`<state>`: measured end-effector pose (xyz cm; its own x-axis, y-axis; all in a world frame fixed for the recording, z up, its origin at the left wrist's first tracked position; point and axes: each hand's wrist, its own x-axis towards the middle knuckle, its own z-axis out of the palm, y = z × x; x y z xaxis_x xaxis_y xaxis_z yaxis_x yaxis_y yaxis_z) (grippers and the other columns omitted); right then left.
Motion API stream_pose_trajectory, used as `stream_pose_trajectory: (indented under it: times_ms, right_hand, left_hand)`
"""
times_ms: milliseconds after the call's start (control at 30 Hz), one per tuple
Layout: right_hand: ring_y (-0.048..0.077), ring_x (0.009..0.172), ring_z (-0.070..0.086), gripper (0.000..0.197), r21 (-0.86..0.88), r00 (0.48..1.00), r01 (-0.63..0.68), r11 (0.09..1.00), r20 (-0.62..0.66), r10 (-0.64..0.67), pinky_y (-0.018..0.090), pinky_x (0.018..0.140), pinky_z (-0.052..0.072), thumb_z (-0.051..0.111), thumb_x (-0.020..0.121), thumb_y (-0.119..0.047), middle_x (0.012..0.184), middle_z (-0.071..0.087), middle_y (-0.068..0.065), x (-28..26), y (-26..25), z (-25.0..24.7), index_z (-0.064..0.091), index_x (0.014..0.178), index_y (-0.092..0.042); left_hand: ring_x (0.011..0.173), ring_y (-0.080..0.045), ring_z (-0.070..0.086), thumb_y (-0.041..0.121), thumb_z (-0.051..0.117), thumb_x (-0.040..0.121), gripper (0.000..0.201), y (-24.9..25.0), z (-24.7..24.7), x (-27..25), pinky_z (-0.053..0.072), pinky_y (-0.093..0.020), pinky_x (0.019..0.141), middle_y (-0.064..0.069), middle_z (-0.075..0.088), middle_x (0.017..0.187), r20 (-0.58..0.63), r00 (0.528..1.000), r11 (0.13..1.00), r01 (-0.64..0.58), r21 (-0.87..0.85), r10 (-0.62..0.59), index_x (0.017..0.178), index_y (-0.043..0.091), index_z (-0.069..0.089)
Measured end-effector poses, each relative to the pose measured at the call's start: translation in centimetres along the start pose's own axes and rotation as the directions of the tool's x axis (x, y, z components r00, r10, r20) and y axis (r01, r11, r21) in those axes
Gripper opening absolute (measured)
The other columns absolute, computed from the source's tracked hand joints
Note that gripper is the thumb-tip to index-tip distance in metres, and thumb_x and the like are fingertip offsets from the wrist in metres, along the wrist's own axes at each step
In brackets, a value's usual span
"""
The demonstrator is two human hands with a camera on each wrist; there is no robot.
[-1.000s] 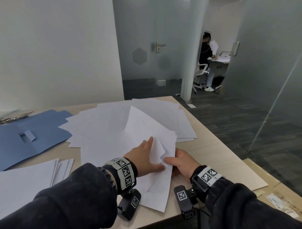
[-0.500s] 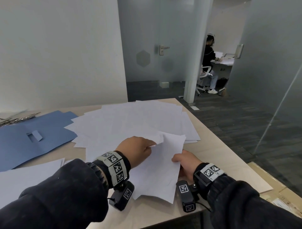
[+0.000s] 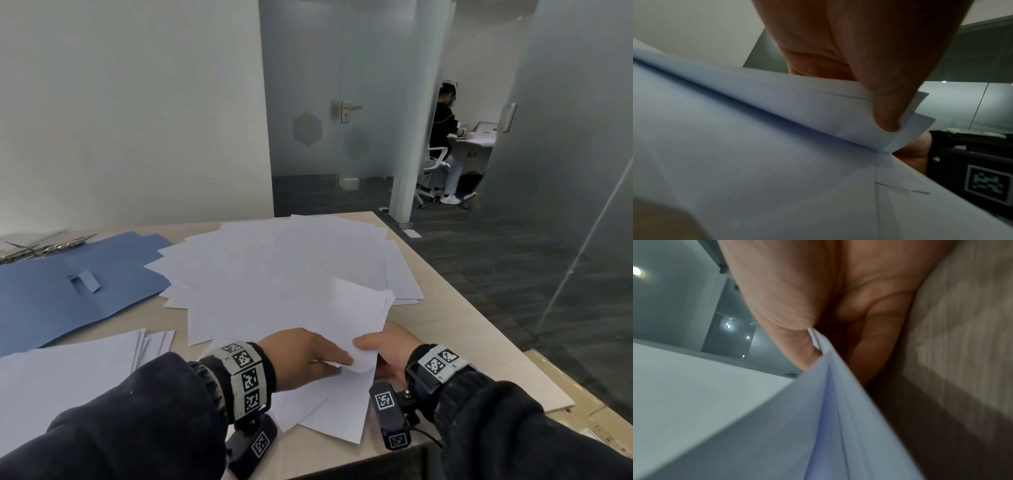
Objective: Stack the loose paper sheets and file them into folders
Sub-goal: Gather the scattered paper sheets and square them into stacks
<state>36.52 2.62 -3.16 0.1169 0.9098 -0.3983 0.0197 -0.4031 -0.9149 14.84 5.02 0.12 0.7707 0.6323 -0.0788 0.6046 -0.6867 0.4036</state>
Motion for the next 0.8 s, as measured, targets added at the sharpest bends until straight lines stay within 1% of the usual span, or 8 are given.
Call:
stream_pose_trajectory:
  times_ms: [100, 200, 267, 367, 467, 600, 733, 800]
  right_hand:
    - [0.039, 0.091, 0.072, 0.022, -0.012, 0.999, 0.032, 0.999, -0.024, -0.032, 0.047, 0.074, 0.06, 0.06, 0.091, 0.003, 0.103, 0.075, 0.022, -0.1, 0.1, -0.1, 0.07, 0.11, -0.004]
    - [0.042, 0.098, 0.07, 0.02, 0.007, 0.991, 0.096, 0.995, -0.095, -0.095, 0.055, 0.091, 0.055, 0.064, 0.086, 0.003, 0.101, 0.075, 0.021, 0.0, -0.1, -0.7, 0.072, 0.104, -0.002]
    - [0.041, 0.097, 0.071, 0.014, 0.04, 0.978, 0.157, 0.987, -0.147, -0.15, 0.058, 0.094, 0.054, 0.067, 0.086, 0.0, 0.098, 0.076, 0.019, -0.2, -0.7, -1.5, 0.073, 0.097, -0.006]
    - [0.036, 0.095, 0.071, 0.009, 0.069, 0.948, 0.244, 0.967, -0.229, -0.222, 0.053, 0.094, 0.055, 0.068, 0.092, -0.005, 0.099, 0.076, 0.013, -0.5, -2.3, -2.6, 0.072, 0.095, -0.012]
    - [0.034, 0.093, 0.071, 0.009, 0.205, 0.928, 0.313, 0.928, -0.277, -0.251, 0.05, 0.089, 0.056, 0.067, 0.093, -0.007, 0.097, 0.076, 0.012, -1.0, -3.6, -3.1, 0.071, 0.102, -0.008]
    - [0.033, 0.098, 0.071, 0.018, 0.366, 0.92, 0.371, 0.854, -0.268, -0.285, 0.043, 0.086, 0.056, 0.066, 0.093, -0.006, 0.106, 0.076, 0.013, -1.5, -4.2, -3.3, 0.07, 0.111, -0.006]
    - [0.034, 0.101, 0.071, 0.025, 0.373, 0.892, 0.442, 0.816, -0.28, -0.355, 0.036, 0.08, 0.056, 0.065, 0.094, -0.009, 0.11, 0.075, 0.015, -2.4, -4.6, -3.2, 0.068, 0.118, 0.0]
    - [0.032, 0.099, 0.072, 0.023, 0.383, 0.872, 0.485, 0.786, -0.284, -0.4, 0.034, 0.077, 0.057, 0.065, 0.094, -0.01, 0.11, 0.075, 0.015, -2.8, -5.2, -3.2, 0.068, 0.115, -0.001]
  left_hand:
    - [0.135, 0.002, 0.044, 0.063, 0.063, 0.09, 0.062, 0.5, -0.7, -0.8, 0.031, -0.024, 0.116, 0.026, 0.049, 0.148, 0.053, 0.995, 0.989, 0.094, -0.115, -0.089, 0.147, 0.046, 0.046]
    - [0.138, -0.006, 0.045, 0.066, 0.058, 0.089, 0.062, -0.3, -2.1, -1.3, 0.032, -0.024, 0.113, 0.017, 0.047, 0.152, -0.105, 0.966, 0.939, 0.198, -0.281, -0.235, 0.146, 0.046, 0.044]
    - [0.139, -0.012, 0.044, 0.059, 0.062, 0.091, 0.065, -1.7, -3.2, -1.6, 0.032, -0.024, 0.109, 0.011, 0.041, 0.156, -0.255, 0.899, 0.91, 0.269, -0.316, -0.355, 0.15, 0.04, 0.041]
    - [0.145, -0.019, 0.037, 0.045, 0.073, 0.089, 0.082, -4.3, -4.5, -2.3, 0.03, -0.034, 0.117, 0.0, 0.033, 0.162, -0.452, 0.73, 0.846, 0.339, -0.412, -0.513, 0.157, 0.024, 0.031]
    - [0.146, -0.027, 0.036, 0.044, 0.077, 0.085, 0.097, -7.1, -4.8, -3.1, 0.034, -0.044, 0.117, -0.006, 0.03, 0.163, -0.423, 0.609, 0.704, 0.345, -0.621, -0.671, 0.16, 0.021, 0.019]
    - [0.121, -0.03, 0.057, 0.039, 0.08, 0.085, 0.088, -8.0, -4.1, -3.5, 0.051, -0.044, 0.096, -0.008, 0.051, 0.143, -0.248, 0.635, 0.48, 0.222, -0.849, -0.732, 0.156, 0.026, 0.03]
    - [0.098, -0.035, 0.071, 0.036, 0.083, 0.06, 0.058, -8.2, -4.0, -3.6, 0.055, -0.057, 0.095, -0.01, 0.075, 0.106, -0.322, 0.647, 0.508, 0.119, -0.853, -0.692, 0.11, 0.013, 0.067]
    - [0.091, -0.038, 0.071, 0.028, 0.082, 0.06, 0.039, -7.9, -4.3, -3.5, 0.054, -0.06, 0.095, -0.012, 0.075, 0.092, -0.356, 0.638, 0.485, 0.032, -0.874, -0.683, 0.091, 0.007, 0.069]
